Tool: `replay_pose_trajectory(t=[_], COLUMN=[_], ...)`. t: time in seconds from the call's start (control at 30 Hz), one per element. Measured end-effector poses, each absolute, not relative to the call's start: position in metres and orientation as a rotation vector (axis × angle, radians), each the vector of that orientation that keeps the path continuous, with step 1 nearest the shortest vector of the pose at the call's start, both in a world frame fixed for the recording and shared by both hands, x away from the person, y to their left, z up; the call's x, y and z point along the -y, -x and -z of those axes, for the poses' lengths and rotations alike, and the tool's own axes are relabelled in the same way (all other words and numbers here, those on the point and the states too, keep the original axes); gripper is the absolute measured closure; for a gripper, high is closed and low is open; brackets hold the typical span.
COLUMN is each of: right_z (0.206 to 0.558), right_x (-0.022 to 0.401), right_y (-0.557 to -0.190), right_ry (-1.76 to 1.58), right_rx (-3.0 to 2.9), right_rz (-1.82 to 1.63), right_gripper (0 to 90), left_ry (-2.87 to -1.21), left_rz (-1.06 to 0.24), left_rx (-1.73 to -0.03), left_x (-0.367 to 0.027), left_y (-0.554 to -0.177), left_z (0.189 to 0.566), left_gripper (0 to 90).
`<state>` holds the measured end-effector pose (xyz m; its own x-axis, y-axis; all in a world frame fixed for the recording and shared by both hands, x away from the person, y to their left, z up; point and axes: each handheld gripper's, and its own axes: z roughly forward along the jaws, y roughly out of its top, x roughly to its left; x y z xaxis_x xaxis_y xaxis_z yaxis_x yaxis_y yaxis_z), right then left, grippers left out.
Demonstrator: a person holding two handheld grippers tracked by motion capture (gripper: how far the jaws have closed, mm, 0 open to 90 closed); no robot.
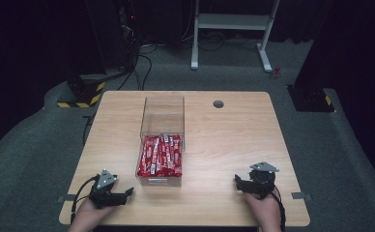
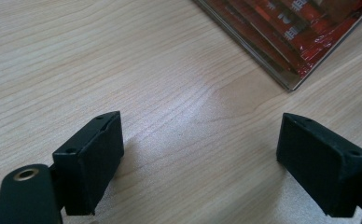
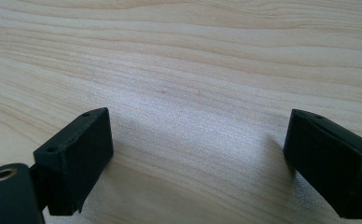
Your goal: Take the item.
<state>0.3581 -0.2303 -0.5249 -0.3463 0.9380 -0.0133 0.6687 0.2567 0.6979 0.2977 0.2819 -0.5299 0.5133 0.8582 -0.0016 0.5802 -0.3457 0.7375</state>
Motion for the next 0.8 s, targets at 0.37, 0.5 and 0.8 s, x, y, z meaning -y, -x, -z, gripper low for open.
replay_pose_trajectory(t=[0.37,0.5,0.8], right_z=[0.5247,0.5248,0.5237], right_x=[0.2305,0.2306,0.2306], right_y=[-0.3582,-0.3584,-0.3578], right_ry=[-1.459,-1.456,-1.439], right_rx=[-2.110,-2.111,-2.108], right_rz=[-0.845,-0.846,-0.854], right_gripper=[8.2,8.2,9.6], left_ry=[-2.061,-2.061,-2.062], left_rz=[-0.513,-0.513,-0.514], left_rx=[-1.170,-1.170,-1.169], left_x=[-0.2819,-0.2819,-0.2820], left_y=[-0.2977,-0.2977,-0.2978], left_z=[0.5299,0.5299,0.5298], left_gripper=[15.3,15.3,15.3])
